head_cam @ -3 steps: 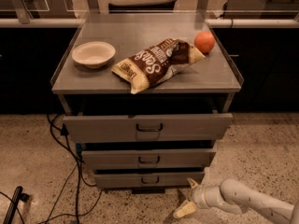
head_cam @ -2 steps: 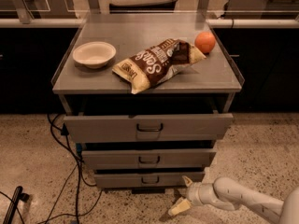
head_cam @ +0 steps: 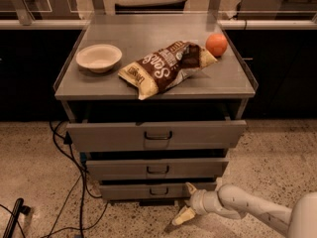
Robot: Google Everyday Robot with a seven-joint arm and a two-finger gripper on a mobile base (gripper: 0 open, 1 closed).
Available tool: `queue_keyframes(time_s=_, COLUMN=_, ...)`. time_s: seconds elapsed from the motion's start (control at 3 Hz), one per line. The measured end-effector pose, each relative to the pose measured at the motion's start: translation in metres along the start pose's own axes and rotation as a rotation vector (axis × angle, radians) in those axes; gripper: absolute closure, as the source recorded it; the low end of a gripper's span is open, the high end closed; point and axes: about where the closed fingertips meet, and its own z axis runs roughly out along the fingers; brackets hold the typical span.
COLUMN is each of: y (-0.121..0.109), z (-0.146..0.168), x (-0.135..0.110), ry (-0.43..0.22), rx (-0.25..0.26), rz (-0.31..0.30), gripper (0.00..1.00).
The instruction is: Open bottom drawer
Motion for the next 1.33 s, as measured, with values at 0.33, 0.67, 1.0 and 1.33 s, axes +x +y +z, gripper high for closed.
queue_keyframes(time_s=0.33, y=0.000, z=0.002, x=0.004, ry=0.006, rx=0.014, rz=-0.003, gripper=0.00)
queue_keyframes(time_s=0.67, y=-0.008, z=0.019, x=0.003, ry=-0.007, rx=0.053, rz=-0.051, gripper=0.00)
queue_keyframes(time_s=1.0, y=-0.020, z=0.042, x=0.008, ry=-0.019, rx=0.107, rz=-0.101, gripper=0.00)
queue_keyframes(time_s=1.33, y=-0.037, z=0.066, x=0.020, ry=0.013, rx=0.159, rz=-0.140, gripper=0.00)
